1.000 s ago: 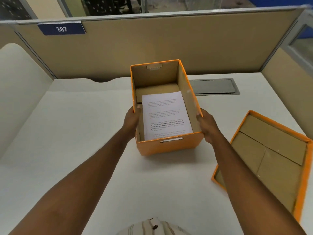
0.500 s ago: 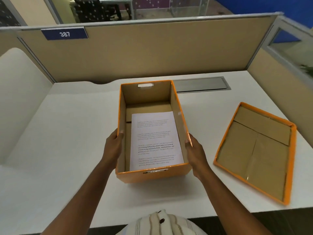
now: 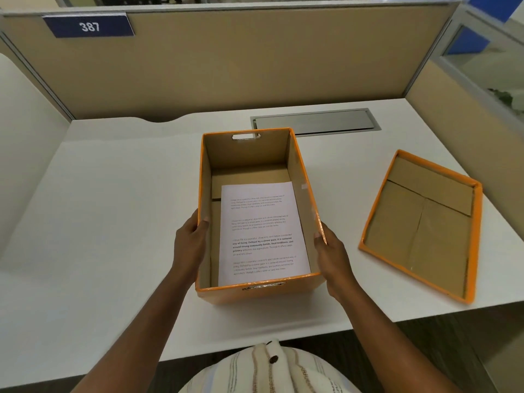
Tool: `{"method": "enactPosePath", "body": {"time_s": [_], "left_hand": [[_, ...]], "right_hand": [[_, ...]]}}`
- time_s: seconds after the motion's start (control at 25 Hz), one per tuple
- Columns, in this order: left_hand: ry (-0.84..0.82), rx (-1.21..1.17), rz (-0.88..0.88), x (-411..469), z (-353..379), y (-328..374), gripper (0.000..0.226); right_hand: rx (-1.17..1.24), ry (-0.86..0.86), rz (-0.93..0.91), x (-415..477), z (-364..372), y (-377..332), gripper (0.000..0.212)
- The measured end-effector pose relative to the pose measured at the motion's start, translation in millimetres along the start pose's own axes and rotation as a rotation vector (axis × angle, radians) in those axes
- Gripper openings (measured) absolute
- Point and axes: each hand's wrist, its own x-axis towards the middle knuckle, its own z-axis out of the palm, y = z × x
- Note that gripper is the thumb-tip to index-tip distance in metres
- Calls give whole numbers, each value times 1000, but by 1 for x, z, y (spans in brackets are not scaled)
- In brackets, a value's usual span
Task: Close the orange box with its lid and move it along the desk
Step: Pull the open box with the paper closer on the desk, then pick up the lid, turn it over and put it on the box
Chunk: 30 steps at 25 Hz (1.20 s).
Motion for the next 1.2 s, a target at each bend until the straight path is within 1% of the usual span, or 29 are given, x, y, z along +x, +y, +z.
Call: {"method": "enactPosePath", "body": {"time_s": [0.12,0.28,0.36,0.44,0.48,0.52,0.6,0.64,0.72,0.84,0.92,1.0,1.04,1.12,1.2], "left_hand": [[9,25,8,1,-2,-7,37],[-20,52,13,5,-3,-12,40],[-34,113,1,9,-2,-17,44],[8,254,18,8,-2,-17,55],[55,350,70,6,-2,-14,60],[92,452,174,5,-1,-13,63],[98,591,421,-2,5,-8,64],[67,603,483,-6,10,-3,64],[-14,535,490,-16,21,11,61],[-118,451,474,-29,49,39,45],[-187,414,506,-37,77,57,38],[-202,392,589,-40,109,74,32],[-210,389,630,-40,125,80,30],[-250,408,665,-39,165,92,29],[-340,453,634,-36,205,100,34]], "right_hand": [[-10,16,18,-4,5,3,41],[-75,53,39,-5,10,4,42],[-103,66,52,-5,11,3,42],[-71,65,68,-7,11,0,40],[-44,63,72,-7,11,-1,37],[-20,66,73,-8,10,-2,34],[24,85,84,-10,8,-3,26],[48,105,92,-10,6,-3,30],[83,153,108,-8,0,-3,39],[124,195,83,5,-22,1,31],[130,220,74,19,-41,7,41],[145,241,58,33,-58,15,53],[148,240,46,40,-65,19,55],[145,246,48,57,-84,29,53],[110,276,62,77,-104,39,43]]}}
